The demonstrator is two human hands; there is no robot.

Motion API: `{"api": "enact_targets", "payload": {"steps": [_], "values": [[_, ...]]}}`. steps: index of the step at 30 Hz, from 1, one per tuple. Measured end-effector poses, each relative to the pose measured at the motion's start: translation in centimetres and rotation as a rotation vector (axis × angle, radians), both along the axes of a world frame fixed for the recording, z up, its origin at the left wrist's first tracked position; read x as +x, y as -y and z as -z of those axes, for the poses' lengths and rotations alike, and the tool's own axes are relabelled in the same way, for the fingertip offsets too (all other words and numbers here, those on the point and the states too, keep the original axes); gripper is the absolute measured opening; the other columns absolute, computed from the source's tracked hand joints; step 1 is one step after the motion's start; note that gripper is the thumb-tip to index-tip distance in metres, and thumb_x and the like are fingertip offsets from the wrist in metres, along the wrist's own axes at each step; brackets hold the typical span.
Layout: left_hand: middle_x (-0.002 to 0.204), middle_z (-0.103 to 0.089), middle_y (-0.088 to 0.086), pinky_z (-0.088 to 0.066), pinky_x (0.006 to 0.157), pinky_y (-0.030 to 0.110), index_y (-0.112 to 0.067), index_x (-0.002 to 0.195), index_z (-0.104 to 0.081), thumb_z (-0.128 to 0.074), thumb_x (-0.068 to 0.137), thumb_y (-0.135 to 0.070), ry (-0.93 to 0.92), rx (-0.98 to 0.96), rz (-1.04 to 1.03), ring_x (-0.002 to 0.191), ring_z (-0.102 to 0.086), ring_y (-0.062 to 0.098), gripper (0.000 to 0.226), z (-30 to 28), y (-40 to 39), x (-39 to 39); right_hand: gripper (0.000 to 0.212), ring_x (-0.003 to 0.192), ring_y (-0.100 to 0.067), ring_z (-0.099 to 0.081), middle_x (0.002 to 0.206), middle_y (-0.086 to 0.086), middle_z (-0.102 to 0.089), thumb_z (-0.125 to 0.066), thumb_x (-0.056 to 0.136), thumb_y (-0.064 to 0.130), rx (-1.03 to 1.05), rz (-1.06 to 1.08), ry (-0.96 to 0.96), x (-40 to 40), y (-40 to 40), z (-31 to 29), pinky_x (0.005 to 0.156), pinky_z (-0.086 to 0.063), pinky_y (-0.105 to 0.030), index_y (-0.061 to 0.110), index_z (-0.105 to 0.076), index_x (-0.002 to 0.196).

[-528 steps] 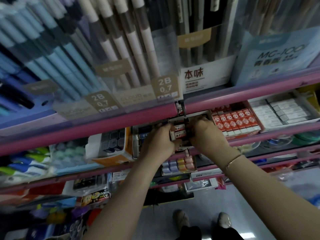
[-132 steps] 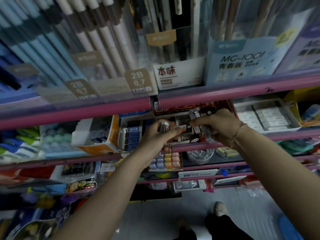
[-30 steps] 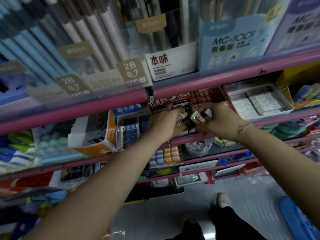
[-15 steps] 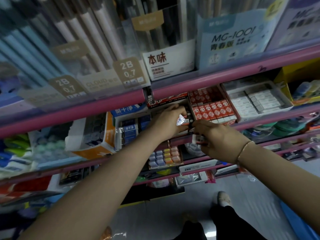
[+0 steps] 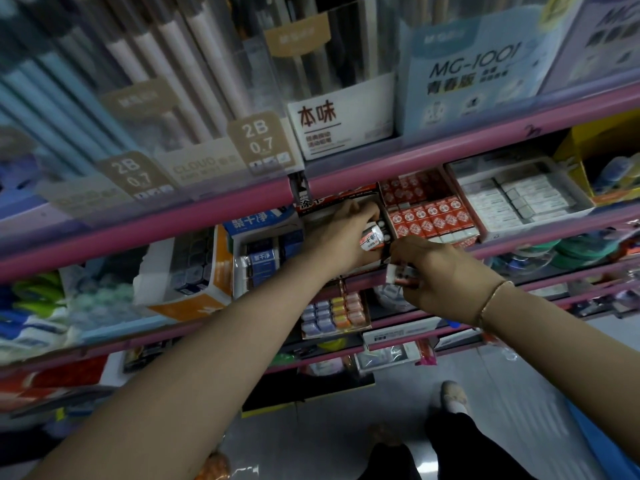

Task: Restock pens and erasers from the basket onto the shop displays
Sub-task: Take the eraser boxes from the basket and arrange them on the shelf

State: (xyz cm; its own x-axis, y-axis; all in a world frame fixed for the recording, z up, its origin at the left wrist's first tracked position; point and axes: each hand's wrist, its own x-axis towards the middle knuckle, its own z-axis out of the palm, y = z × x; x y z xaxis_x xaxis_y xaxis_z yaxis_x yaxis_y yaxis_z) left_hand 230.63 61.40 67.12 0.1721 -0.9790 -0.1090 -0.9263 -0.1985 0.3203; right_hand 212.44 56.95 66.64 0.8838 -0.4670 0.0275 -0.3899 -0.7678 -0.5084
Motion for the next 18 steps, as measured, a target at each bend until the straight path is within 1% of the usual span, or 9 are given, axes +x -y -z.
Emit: {"api": "enact_targets", "payload": {"steps": [2,4,7,9,12,14,16,18], "values": [[0.133,-0.040,0.002,-0.049,0.078,0.033,-0.025,0.128,-0.046,-0.070,0.080,-0.040,0.017,-0.027,-0.028,0.108,-0.054,0.025,0.056,0.1,0.0,-0.4,0.040,0.088,-0.027,-0.063,0.112,-0.001,-0.058,-0.066,0.074,0.013,-0.001,0.008,-0.003,0.0,-0.1,0.1,0.071,-0.054,-0.040,0.018,-0.055,0.112],[0.136,-0.039,0.004,-0.048,0.079,0.030,-0.021,0.131,-0.049,-0.069,0.082,-0.037,0.013,-0.050,-0.052,0.109,-0.054,0.026,0.056,0.1,0.0,-0.7,0.040,0.090,-0.028,-0.063,0.114,-0.002,-0.057,-0.066,0.075,0.013,-0.002,0.014,-0.014,0.1,-0.2,0.1,0.072,-0.053,-0.041,0.018,-0.055,0.112],[0.139,-0.040,0.006,-0.041,0.085,0.025,-0.018,0.132,-0.053,-0.070,0.083,-0.031,-0.001,-0.079,-0.050,0.116,-0.051,0.025,0.053,0.0,-0.1,-0.8,0.038,0.089,-0.026,-0.063,0.114,-0.001,-0.057,-0.066,0.075,0.012,0.000,0.019,-0.020,0.3,-0.2,0.0,0.073,-0.054,-0.038,0.018,-0.056,0.111],[0.142,-0.038,0.007,-0.039,0.086,0.023,-0.019,0.132,-0.054,-0.073,0.081,-0.029,-0.012,-0.096,-0.034,0.119,-0.050,0.026,0.055,-0.2,-0.4,-0.8,0.036,0.089,-0.025,-0.062,0.112,-0.001,-0.056,-0.066,0.076,0.013,-0.005,0.018,-0.037,0.4,-0.1,-0.1,0.072,-0.053,-0.036,0.018,-0.056,0.110],[0.140,-0.038,0.007,-0.043,0.091,0.026,-0.019,0.135,-0.052,-0.077,0.076,-0.034,-0.022,-0.109,-0.015,0.119,-0.050,0.024,0.065,-0.4,-1.3,0.0,0.036,0.089,-0.024,-0.062,0.110,0.000,-0.057,-0.066,0.076,0.015,0.005,0.027,-0.061,0.5,0.0,-0.3,0.071,-0.052,-0.032,0.019,-0.055,0.110],[0.134,-0.043,0.005,-0.046,0.092,0.030,-0.016,0.133,-0.051,-0.077,0.075,-0.039,-0.016,-0.089,-0.047,0.116,-0.051,0.022,0.068,-0.4,-1.9,1.0,0.038,0.089,-0.023,-0.062,0.110,0.001,-0.056,-0.067,0.076,0.016,0.011,0.031,-0.078,0.6,-0.1,-0.5,0.073,-0.052,-0.032,0.019,-0.054,0.112],[0.131,-0.047,0.004,-0.044,0.091,0.030,-0.013,0.131,-0.053,-0.076,0.075,-0.043,-0.015,-0.070,-0.067,0.114,-0.051,0.021,0.067,-0.3,-2.2,1.8,0.039,0.091,-0.023,-0.062,0.111,0.001,-0.056,-0.067,0.076,0.016,0.018,0.029,-0.097,0.7,-0.1,-0.6,0.075,-0.053,-0.035,0.019,-0.053,0.113],[0.134,-0.046,0.004,-0.041,0.093,0.028,-0.012,0.134,-0.051,-0.074,0.077,-0.042,-0.018,-0.050,-0.046,0.117,-0.050,0.021,0.068,-0.1,-2.0,2.0,0.040,0.091,-0.023,-0.062,0.111,0.001,-0.056,-0.067,0.076,0.017,0.032,0.031,-0.107,0.8,-0.1,-0.8,0.076,-0.054,-0.036,0.020,-0.053,0.113]]}}
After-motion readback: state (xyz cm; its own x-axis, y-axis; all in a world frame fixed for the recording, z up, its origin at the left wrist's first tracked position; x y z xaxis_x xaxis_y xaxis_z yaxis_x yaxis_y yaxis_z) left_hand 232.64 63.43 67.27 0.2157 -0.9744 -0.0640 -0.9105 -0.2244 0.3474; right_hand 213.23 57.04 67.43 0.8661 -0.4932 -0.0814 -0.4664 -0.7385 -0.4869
